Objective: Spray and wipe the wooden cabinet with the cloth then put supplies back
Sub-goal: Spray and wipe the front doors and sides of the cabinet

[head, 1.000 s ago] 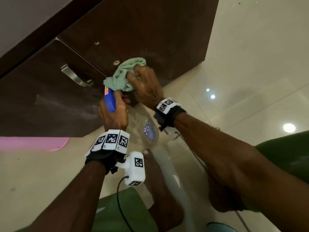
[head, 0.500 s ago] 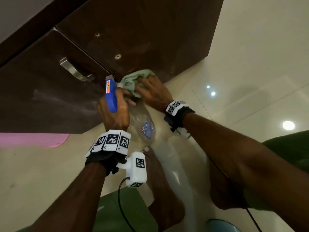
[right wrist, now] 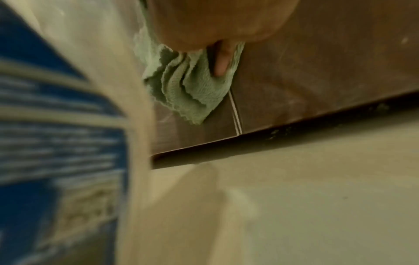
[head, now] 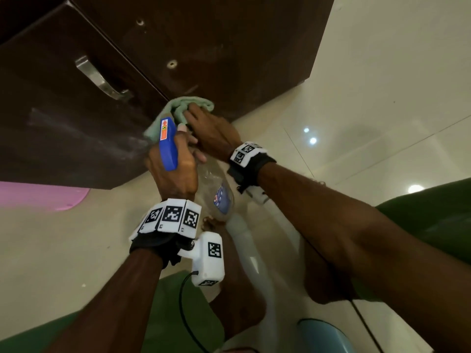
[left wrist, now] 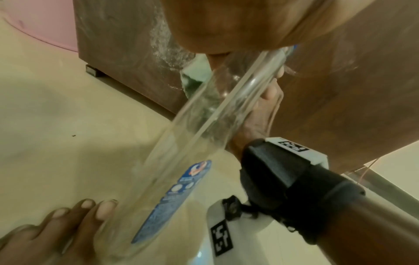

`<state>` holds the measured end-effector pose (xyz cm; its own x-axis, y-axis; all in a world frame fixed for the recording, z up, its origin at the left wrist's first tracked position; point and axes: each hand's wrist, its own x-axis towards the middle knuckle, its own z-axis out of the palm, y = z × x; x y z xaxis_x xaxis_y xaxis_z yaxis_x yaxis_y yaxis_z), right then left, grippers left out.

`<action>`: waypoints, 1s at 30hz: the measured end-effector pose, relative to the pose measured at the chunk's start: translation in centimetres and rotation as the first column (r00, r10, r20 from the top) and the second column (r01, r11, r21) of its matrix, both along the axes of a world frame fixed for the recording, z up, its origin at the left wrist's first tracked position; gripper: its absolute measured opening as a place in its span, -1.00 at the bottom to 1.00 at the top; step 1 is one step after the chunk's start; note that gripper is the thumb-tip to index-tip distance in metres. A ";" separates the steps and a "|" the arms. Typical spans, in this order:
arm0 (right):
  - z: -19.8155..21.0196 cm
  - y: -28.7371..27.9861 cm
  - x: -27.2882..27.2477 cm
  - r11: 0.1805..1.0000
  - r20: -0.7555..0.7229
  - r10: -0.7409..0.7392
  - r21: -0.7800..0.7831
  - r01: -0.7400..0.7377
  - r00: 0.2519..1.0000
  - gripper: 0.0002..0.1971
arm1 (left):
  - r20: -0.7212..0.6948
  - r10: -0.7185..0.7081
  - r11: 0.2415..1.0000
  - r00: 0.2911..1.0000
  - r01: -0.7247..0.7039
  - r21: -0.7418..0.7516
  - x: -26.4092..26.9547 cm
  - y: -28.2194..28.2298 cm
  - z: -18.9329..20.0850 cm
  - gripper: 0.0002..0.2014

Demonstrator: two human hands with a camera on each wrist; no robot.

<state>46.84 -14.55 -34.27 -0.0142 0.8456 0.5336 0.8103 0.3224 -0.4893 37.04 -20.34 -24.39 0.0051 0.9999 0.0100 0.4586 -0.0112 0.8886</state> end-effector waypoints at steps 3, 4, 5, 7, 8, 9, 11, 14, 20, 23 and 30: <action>-2.7 -0.4 2.7 0.974 -0.205 -0.223 -0.097 0.207 0.953 -0.59 | 0.007 -0.019 0.999 1.000 0.019 -0.029 0.5 0.0 0.4 -0.66; -3.8 -0.6 3.8 0.942 -0.321 -0.336 -0.131 0.310 0.885 -0.61 | 0.016 -0.016 0.999 1.000 0.017 -0.049 0.6 0.1 0.5 -0.65; -4.1 -1.1 4.9 0.892 -0.448 -0.451 -0.201 0.405 0.772 -0.62 | 0.019 -0.014 0.998 1.000 0.015 -0.063 0.7 0.2 0.5 -0.65; -3.4 -1.2 6.4 0.766 -0.573 -0.630 -0.348 0.540 0.525 -0.65 | 0.032 -0.013 0.997 0.999 0.015 -0.073 0.8 0.2 0.4 -0.66; -2.4 -0.9 6.6 0.710 -0.575 -0.685 -0.391 0.586 0.446 -0.71 | 0.038 -0.013 0.997 0.999 0.016 -0.076 0.8 0.3 0.4 -0.66; -1.0 -0.3 6.0 0.676 -0.535 -0.718 -0.388 0.626 0.444 -0.80 | 0.038 -0.012 0.997 0.999 0.015 -0.081 0.8 0.4 0.4 -0.66; 0.5 0.7 4.0 0.646 -0.391 -0.753 -0.284 0.709 0.529 -0.80 | 0.055 0.009 0.995 0.998 -0.004 -0.095 0.7 0.4 0.4 -0.66; 2.8 1.9 1.9 0.668 -0.551 -0.684 -0.212 0.714 0.477 -0.52 | 0.079 0.078 0.996 0.994 -0.074 -0.055 0.2 0.6 0.1 -0.65; 2.6 1.3 0.3 0.846 -0.086 -0.353 0.395 0.357 0.932 -0.66 | 0.051 0.112 0.994 0.992 -0.112 0.012 0.1 0.7 -0.6 -0.63; 2.2 1.1 2.0 0.876 0.104 -0.272 0.437 0.202 0.956 -0.66 | 0.075 0.103 0.994 0.992 -0.100 -0.037 0.8 0.6 -0.6 -0.61; -4.2 -1.6 6.2 0.817 -0.401 -0.576 -0.267 0.511 0.712 -0.54 | 0.115 0.029 0.987 0.993 -0.010 -0.161 2.4 -0.2 0.7 -0.57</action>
<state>53.05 -16.12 -38.44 0.6793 0.6909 0.2475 0.5058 -0.1964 -0.8400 39.40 -20.56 -23.70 -0.0061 0.9886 -0.1506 0.3506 0.1432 0.9255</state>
